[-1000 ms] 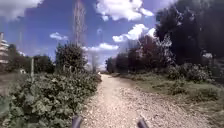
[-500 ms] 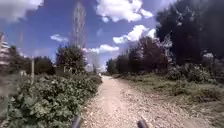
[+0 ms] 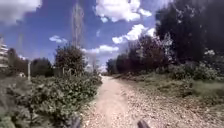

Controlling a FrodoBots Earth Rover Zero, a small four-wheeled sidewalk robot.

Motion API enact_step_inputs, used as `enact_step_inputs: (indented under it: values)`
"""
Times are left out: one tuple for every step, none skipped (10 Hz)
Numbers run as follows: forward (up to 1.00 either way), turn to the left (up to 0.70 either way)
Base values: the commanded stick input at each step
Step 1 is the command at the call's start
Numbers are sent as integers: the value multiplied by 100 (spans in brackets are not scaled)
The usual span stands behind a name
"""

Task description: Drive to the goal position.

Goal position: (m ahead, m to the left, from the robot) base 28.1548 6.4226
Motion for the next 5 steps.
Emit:
enact_step_inputs:
  values:
    - [70,0]
    - [70,0]
    - [70,0]
    - [70,0]
    - [70,0]
